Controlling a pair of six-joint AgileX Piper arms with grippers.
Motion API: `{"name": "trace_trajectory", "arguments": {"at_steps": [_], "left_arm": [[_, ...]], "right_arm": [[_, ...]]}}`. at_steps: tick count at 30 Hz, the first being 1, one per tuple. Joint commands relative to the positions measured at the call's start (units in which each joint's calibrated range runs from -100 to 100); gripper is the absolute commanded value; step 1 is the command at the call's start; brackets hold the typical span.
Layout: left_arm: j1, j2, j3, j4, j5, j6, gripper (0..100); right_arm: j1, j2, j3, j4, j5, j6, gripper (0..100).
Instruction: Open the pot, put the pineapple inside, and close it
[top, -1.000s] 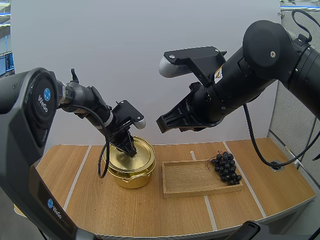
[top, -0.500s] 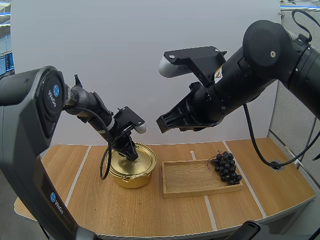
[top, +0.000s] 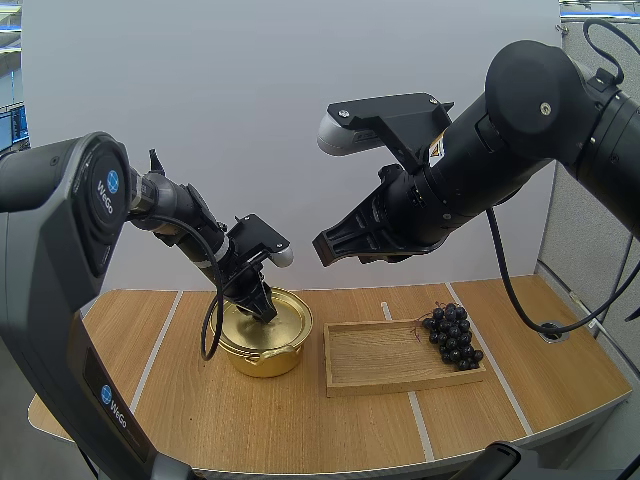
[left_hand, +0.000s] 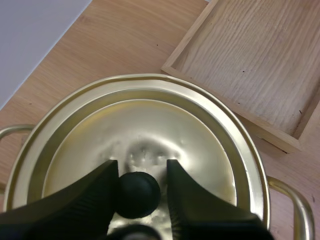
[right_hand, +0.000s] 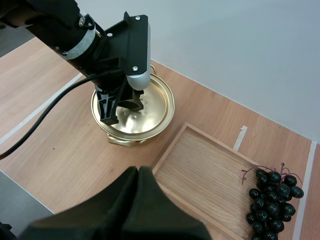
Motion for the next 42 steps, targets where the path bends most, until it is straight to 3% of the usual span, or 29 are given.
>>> {"name": "trace_trajectory", "arguments": {"at_steps": [1, 3, 11, 17, 26, 31, 42], "left_arm": [[-0.02, 0.27, 0.11, -1.08, 2.76, -0.91, 86], [-0.02, 0.03, 0.11, -1.08, 2.30, -1.27, 100], [-0.02, -3.73, -2.50, -0.33, 3.68, -3.18, 100], [-0.02, -11.63, -9.67, 2.49, 12.35, -6.54, 100], [-0.02, -30.62, -25.60, 4.69, 25.91, -9.93, 100], [-0.02, -41.51, -31.91, 4.69, 27.38, -11.31, 100], [-0.02, -61.01, -33.91, 4.79, 29.97, -18.27, 100]], "right_arm": [[-0.24, -0.33, -0.80, -0.31, 0.00, 0.10, 0], [-0.24, -0.33, -0.80, -0.31, 0.00, 0.10, 0], [-0.24, -0.33, -0.80, -0.31, 0.00, 0.10, 0], [-0.24, -0.33, -0.80, -0.31, 0.00, 0.10, 0], [-0.24, -0.33, -0.80, -0.31, 0.00, 0.10, 0], [-0.24, -0.33, -0.80, -0.31, 0.00, 0.10, 0], [-0.24, -0.93, -0.80, -0.31, 0.00, 0.10, 0]]}}
